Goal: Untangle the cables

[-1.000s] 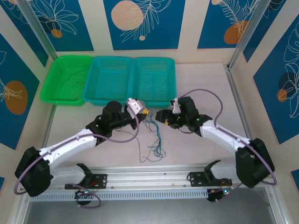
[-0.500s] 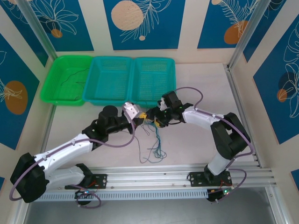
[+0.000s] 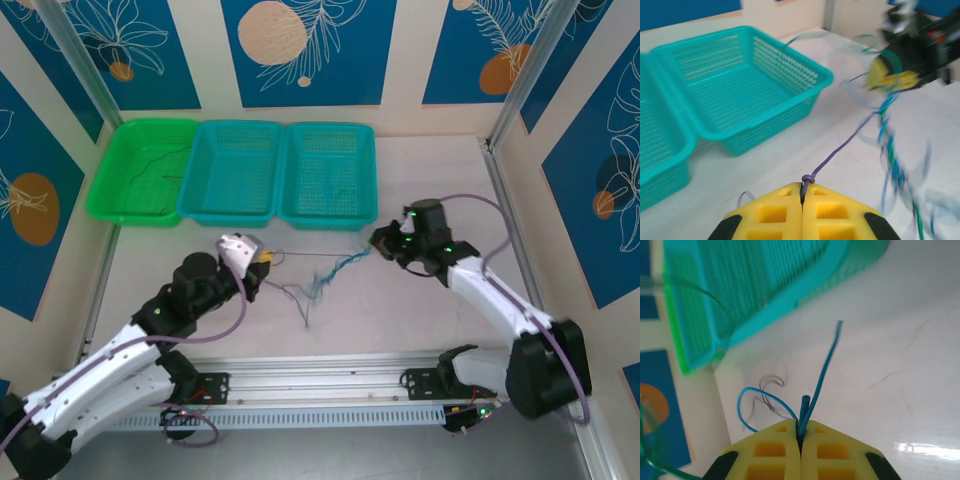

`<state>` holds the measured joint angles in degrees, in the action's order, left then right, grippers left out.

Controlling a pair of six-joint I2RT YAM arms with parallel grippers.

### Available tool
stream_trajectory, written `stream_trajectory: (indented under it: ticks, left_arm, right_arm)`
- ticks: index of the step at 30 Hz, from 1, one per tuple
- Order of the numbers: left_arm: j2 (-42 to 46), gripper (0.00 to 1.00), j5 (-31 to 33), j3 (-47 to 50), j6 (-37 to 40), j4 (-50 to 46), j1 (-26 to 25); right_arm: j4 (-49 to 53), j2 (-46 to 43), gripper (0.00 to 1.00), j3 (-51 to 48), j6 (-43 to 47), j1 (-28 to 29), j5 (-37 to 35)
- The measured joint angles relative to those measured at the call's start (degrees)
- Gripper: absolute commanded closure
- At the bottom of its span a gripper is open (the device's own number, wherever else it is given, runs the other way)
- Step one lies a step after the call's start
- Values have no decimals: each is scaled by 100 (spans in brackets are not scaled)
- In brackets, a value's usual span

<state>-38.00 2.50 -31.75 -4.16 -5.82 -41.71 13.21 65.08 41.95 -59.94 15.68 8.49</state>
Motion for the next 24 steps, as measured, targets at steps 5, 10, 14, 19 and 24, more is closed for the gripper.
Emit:
stream_trajectory:
  ticks: [5,10,14,19,24]
  left_arm:
    - [507,100,533,33,-323,-592,175]
    - [426,100,636,33,-455,-933,299]
    - [431,100,658,4,-503,-1167,463]
    - [459,100,673,-188,-629,-1556,903]
    - [37,100,717,-748,-621,-2179,1919]
  right_arm:
    - [568,-776,100,-170,160,-1043,-136]
    - [1025,-1032,100,-144,411,-1908,111]
    - [1335,-1047,100,20,516,-2804,348]
    - [1676,-866,100,442,584,-3626,507]
    - [1856,-634,100,975,669,-4496,87]
